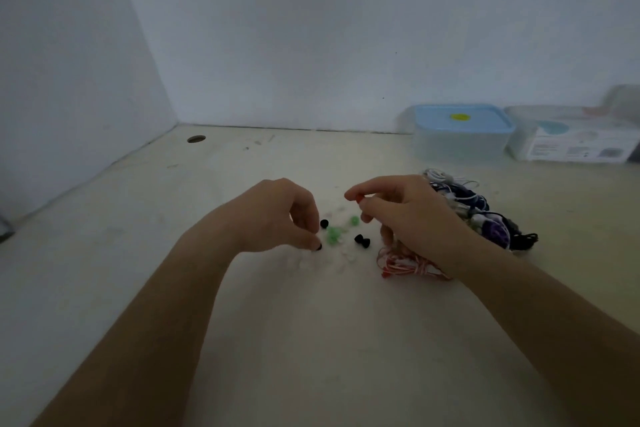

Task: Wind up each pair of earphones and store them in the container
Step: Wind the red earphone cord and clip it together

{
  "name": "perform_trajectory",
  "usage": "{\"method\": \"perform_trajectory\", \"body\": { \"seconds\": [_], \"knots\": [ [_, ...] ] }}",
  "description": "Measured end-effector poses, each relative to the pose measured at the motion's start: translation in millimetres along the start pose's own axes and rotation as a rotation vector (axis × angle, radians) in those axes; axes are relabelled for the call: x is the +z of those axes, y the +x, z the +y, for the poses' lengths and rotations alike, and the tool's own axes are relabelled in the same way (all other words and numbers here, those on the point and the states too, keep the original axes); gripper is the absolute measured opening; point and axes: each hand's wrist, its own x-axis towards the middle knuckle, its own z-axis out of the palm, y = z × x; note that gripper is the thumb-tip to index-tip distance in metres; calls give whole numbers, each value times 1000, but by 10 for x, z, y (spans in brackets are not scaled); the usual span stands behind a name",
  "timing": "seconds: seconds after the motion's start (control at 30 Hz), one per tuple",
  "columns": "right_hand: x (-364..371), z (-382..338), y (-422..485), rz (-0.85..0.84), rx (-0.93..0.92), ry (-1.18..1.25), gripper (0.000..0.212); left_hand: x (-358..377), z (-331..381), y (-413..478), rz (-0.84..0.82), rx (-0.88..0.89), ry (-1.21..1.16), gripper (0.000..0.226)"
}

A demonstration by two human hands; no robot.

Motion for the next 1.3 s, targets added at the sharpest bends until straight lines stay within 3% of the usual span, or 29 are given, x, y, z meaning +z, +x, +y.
{"method": "perform_trajectory", "body": {
  "seconds": [0.33,0.47,0.73,0.97,1.13,1.3],
  "knots": [
    [114,-189,-75,-73,-48,-62,19,101,-50,-90,-27,-67,-63,9],
    [90,-126,-82,-80,-64,-18,16,62,-61,-114,87,-21,-126,11],
    [63,50,-133,39,-66,240,10,124,183,-153,228,58,-725,11],
    [26,42,-235,74,-21,432,13,238,287,-143,156,-28,-1284,17],
    [-15,15,-248,99,-21,457,12,282,341,-127,120,-61,-1460,27],
    [-21,-3,-261,101,-16,443,12,321,350,-120,147,-44,-1439,19]
  ]
}}
